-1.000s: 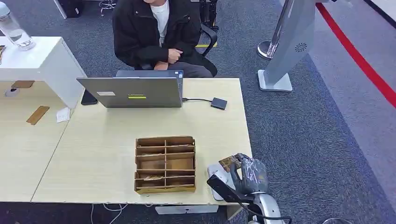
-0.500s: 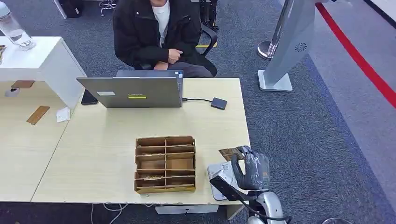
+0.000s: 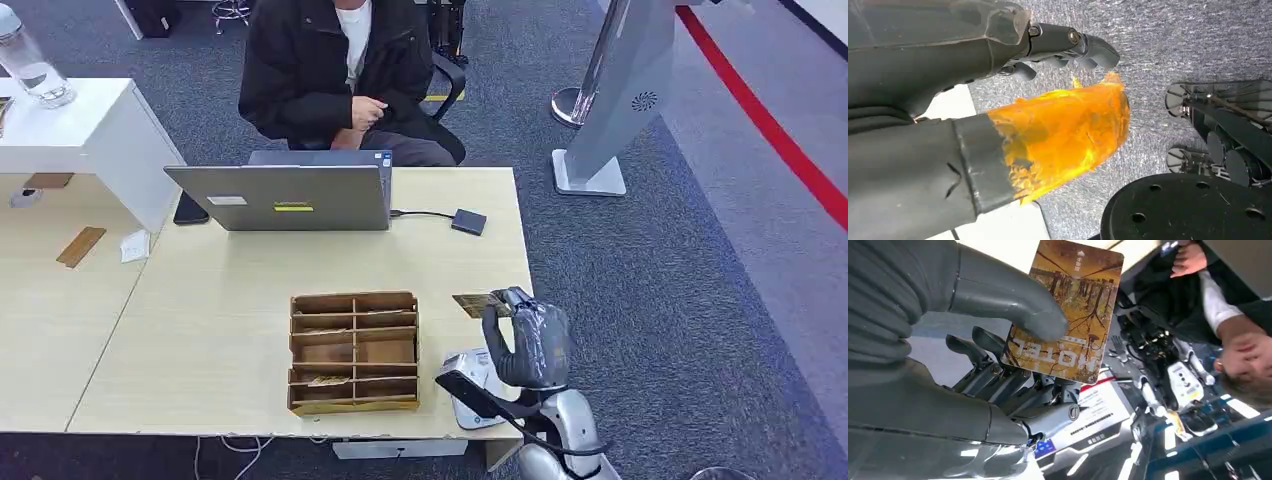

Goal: Pass the card to the sensor for recognition and then transmit it.

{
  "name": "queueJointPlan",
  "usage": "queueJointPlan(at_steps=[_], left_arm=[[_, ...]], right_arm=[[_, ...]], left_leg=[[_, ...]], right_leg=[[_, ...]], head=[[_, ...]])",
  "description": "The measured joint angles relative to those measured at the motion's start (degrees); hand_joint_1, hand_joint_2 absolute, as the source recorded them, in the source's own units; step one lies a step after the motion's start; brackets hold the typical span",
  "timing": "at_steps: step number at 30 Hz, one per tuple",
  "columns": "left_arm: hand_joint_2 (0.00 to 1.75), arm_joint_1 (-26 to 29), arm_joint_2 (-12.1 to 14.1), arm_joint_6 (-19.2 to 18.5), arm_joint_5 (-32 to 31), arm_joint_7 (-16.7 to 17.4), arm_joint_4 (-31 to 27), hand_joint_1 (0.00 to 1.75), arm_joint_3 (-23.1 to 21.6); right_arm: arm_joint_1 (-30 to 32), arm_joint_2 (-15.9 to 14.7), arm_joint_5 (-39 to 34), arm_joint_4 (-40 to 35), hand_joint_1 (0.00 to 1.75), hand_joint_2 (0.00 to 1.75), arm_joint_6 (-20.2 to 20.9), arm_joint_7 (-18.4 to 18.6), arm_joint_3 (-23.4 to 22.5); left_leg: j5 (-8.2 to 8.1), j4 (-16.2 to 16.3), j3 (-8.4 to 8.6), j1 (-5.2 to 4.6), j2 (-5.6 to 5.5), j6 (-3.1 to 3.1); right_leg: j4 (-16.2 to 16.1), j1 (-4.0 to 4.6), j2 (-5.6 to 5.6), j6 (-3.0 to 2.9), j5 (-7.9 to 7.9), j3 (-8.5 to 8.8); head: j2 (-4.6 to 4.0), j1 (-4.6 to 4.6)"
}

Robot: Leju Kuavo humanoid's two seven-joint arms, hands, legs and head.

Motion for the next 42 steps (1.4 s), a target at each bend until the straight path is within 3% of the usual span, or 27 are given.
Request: queueJointPlan(at_steps=[26,42], left_arm=[[0.0,0.0,1.4,0.5,-3.2,-1.5,0.0,0.0,0.0],[0.0,-0.2,6.0,5.2,-4.1,-2.1,6.8,0.0,-0.1]], right_arm=[[-9.0,-0.2,0.4,-0.3,1.75,1.75,0.2,-1.6,6.1],[-20.5,2.1,1.3,6.6,1.75,1.75,2.3,0.8,8.4]], left_leg=[[0.0,0.0,0.0,0.01,-0.01,0.0],[0.01,0.0,0.0,0.01,-0.01,-0.01]], right_leg=[[0.0,0.0,-0.01,0.0,0.0,0.0],[0.0,0.0,-0.01,-0.01,0.01,0.01]], head=[[0.0,0.0],[0.0,0.0]])
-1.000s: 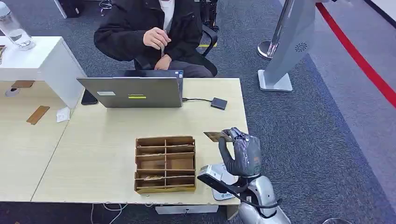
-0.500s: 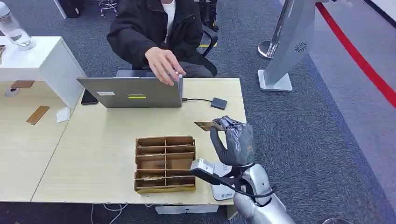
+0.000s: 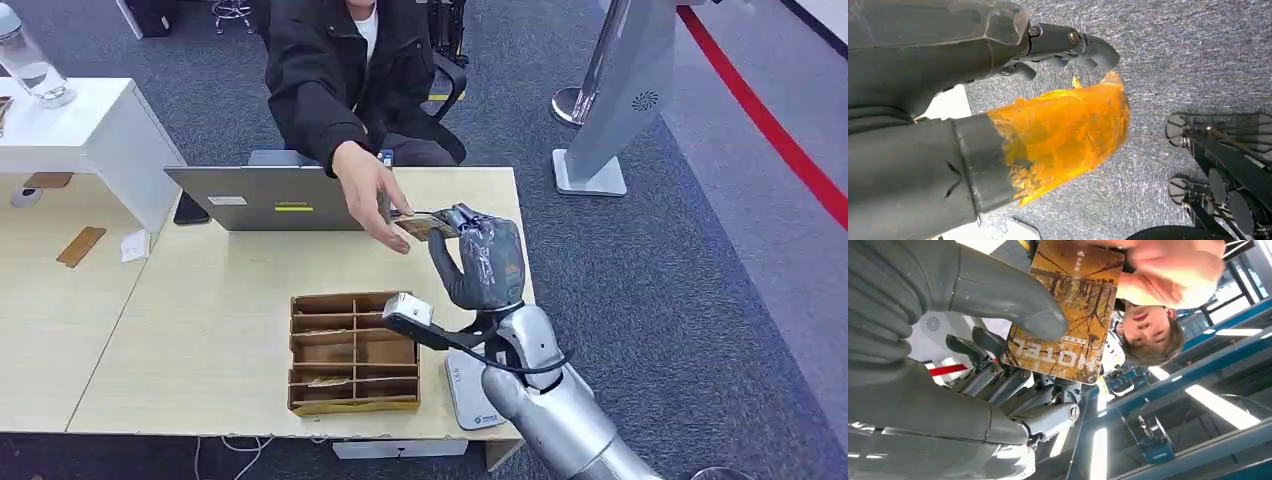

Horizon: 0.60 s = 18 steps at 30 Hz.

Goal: Pass the card to the sensor for recognition and then transmit it.

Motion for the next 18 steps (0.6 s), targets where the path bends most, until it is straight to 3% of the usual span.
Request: queueJointPlan(at_steps=[7,9,10,18], left_arm=[[0.0,-0.1,1.6,1.5,0.0,0.0,3.0,0.0,0.0],[0.0,-0.1,2.0,1.6,0.0,0.0,3.8,0.0,0.0],[0.0,-0.1,2.2,1.7,0.0,0.0,4.3,0.0,0.0],[0.0,-0.1,3.1,2.2,0.0,0.0,6.2,0.0,0.0]], right_arm=[[-3.3,1.7,0.6,4.1,1.75,1.75,1.6,1.2,0.6],[-4.0,2.3,-0.2,5.0,0.07,1.75,2.2,1.2,0.7],[-4.5,2.7,-0.7,5.6,0.0,1.75,2.6,1.2,1.0],[-5.4,4.3,-2.4,6.8,0.0,1.75,3.3,0.5,2.3]], left_leg=[[0.0,0.0,0.0,0.0,0.01,0.0],[0.0,0.0,0.0,0.0,0.01,0.0],[0.0,0.0,0.0,0.0,0.02,0.0],[0.0,0.0,0.0,0.01,0.01,0.0]], right_leg=[[0.0,0.0,0.01,0.0,0.0,-0.01],[0.0,0.0,0.01,0.0,0.0,-0.01],[0.0,0.0,0.02,0.0,0.0,-0.02],[0.0,0.01,0.01,0.0,0.0,-0.02]], head=[[0.0,0.0],[0.0,0.0],[0.0,-0.02],[0.0,0.0]])
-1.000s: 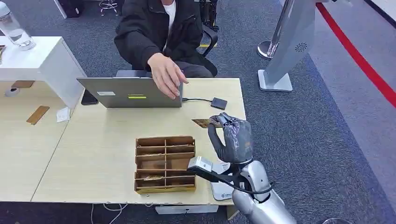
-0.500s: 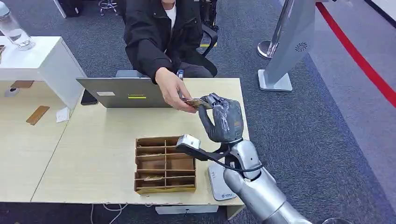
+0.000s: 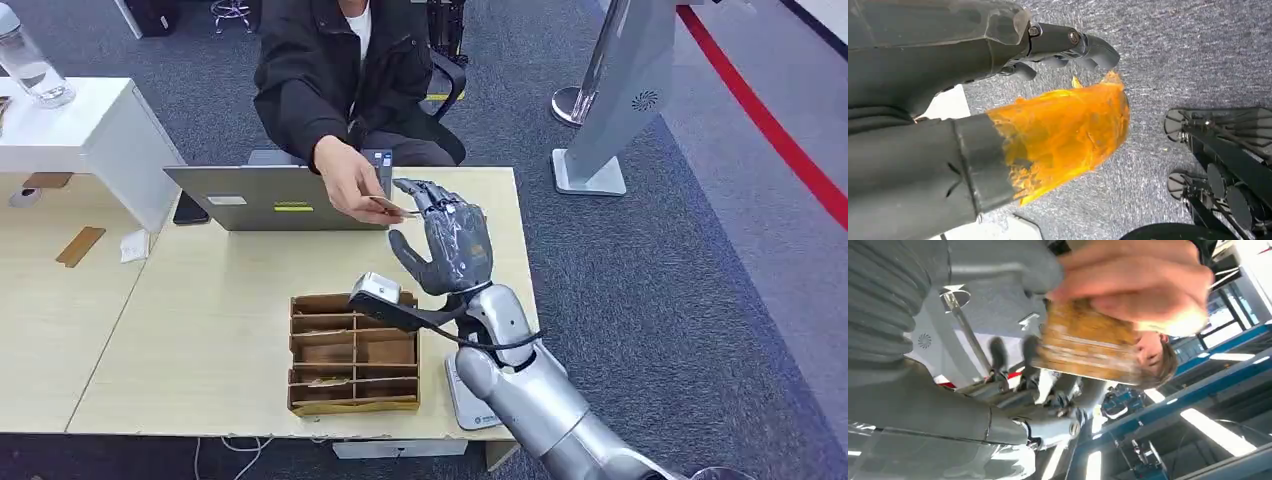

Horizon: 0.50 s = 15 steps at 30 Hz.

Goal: Pass the card to the sensor for recognition and then transmit it.

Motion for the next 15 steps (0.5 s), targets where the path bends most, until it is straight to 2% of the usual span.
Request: queueJointPlan(at_steps=[15], left_arm=[[0.0,0.0,0.3,0.0,0.0,0.0,0.8,0.0,0.0]], right_arm=[[0.0,0.4,-0.5,0.2,0.0,1.75,-0.6,-0.8,0.7]], left_leg=[[0.0,0.0,0.01,0.0,0.0,0.0]], right_leg=[[0.0,0.0,0.0,0.0,0.0,-0.01]], head=[[0.0,-0.02]])
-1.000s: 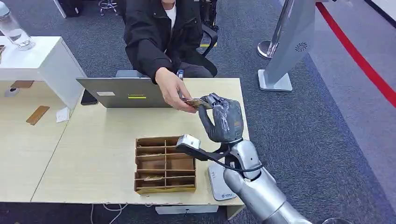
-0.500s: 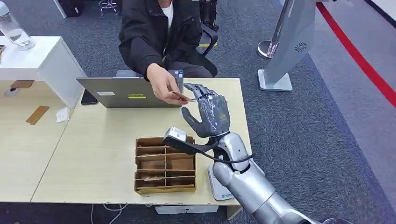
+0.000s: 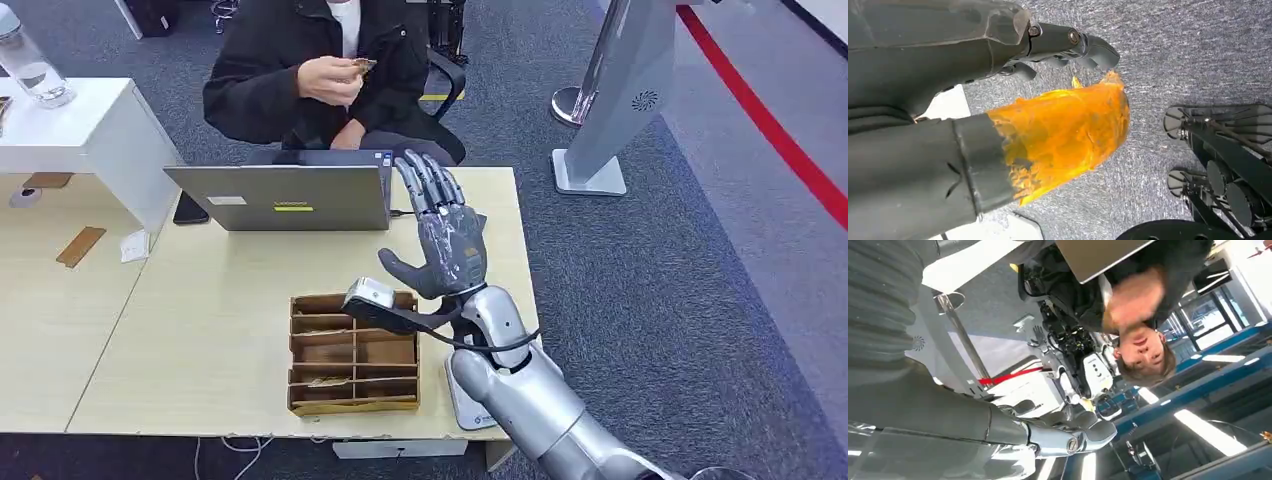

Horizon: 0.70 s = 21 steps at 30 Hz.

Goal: Pass the card to the sensor for recognition and then transmit it.

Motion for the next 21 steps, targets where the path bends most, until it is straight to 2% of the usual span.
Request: queueJointPlan(at_steps=[10,11,12,13,14,15,17,18,19,20,21], left_arm=[[0.0,0.0,-0.9,-2.1,0.0,0.0,-0.7,0.0,0.0],[0.0,0.0,-1.0,-1.9,0.0,0.0,-1.1,0.0,0.0],[0.0,-0.2,-1.7,0.7,0.0,0.1,-1.0,0.0,-0.5],[0.0,-0.5,-2.2,6.1,0.0,1.5,0.0,0.0,-2.4],[0.0,-1.0,-3.0,14.3,0.0,3.9,2.0,0.0,-5.6],[0.0,-1.8,-3.7,25.5,0.0,5.9,4.3,0.0,-10.0],[0.0,-3.7,-5.5,45.9,0.0,7.1,8.2,0.0,-16.8],[0.0,-4.7,-6.1,52.8,0.0,7.2,9.8,0.0,-19.3],[0.0,-5.2,-6.6,56.3,0.0,7.1,10.9,0.0,-20.7],[0.0,-5.9,-6.9,58.0,0.0,6.8,12.3,0.0,-22.7],[0.0,-6.1,-7.0,56.2,0.1,6.7,13.0,0.0,-23.8]], right_arm=[[3.9,-0.6,-3.4,-3.8,0.0,1.75,-1.2,-3.5,0.7],[4.3,-0.7,-3.9,-4.3,0.0,1.75,-1.2,-4.0,0.7],[4.8,-0.7,-3.7,-4.9,0.0,1.75,-1.2,-4.0,0.8],[5.4,-0.8,-2.8,-5.6,0.0,1.75,-1.2,-3.6,0.8],[6.3,-0.8,-1.8,-6.6,0.0,1.75,-1.1,-3.0,0.8],[7.1,-0.8,-1.2,-7.7,0.0,1.75,-1.0,-2.7,0.9],[8.2,-0.9,-0.6,-9.2,0.0,1.75,-1.0,-2.6,1.0],[8.5,-0.9,-0.6,-9.9,0.0,1.75,-0.9,-2.4,1.2],[8.8,-0.9,-0.5,-10.2,0.0,1.75,-0.9,-2.3,1.2],[9.0,-0.9,-0.5,-10.7,0.0,1.75,-0.9,-2.2,1.3],[9.2,-1.0,-0.5,-10.9,0.0,1.75,-0.8,-2.2,1.3]], left_leg=[[-0.01,0.0,-0.01,-0.01,0.0,0.0],[-0.01,0.0,0.03,-0.01,0.01,0.0],[-0.01,0.0,0.02,-0.03,0.01,0.0],[0.0,0.0,0.05,-0.06,0.0,0.01],[0.01,0.0,0.02,-0.09,-0.03,0.02],[0.07,0.0,-0.06,-0.12,-0.07,0.11],[0.12,0.0,-0.17,-0.09,-0.12,0.14],[0.12,0.0,-0.16,-0.08,-0.1,0.13],[0.12,0.0,-0.14,-0.09,-0.03,0.13],[0.11,0.0,-0.11,-0.09,0.09,0.13],[0.11,0.0,-0.09,-0.1,0.13,0.13]], right_leg=[[0.0,0.0,0.0,0.0,-0.01,-0.01],[0.0,-0.01,0.01,0.0,-0.01,-0.03],[0.0,-0.02,0.0,0.0,0.0,-0.03],[0.0,-0.06,0.0,0.01,0.0,-0.15],[0.0,-0.09,-0.03,0.01,0.01,-0.18],[0.0,-0.1,-0.1,0.02,0.01,-0.16],[0.0,-0.09,-0.17,0.09,0.07,-0.07],[0.0,-0.09,-0.14,0.09,0.1,-0.05],[0.0,-0.09,-0.06,0.11,0.14,-0.05],[0.0,-0.09,0.1,0.13,0.16,-0.07],[0.0,-0.09,0.15,0.15,0.19,-0.09]], head=[[0.0,0.02],[0.0,0.02],[0.0,0.02],[0.0,0.04],[0.0,-0.04],[0.0,0.0],[0.0,0.02],[0.0,0.02],[0.0,0.04],[0.0,0.02],[0.0,0.04]])
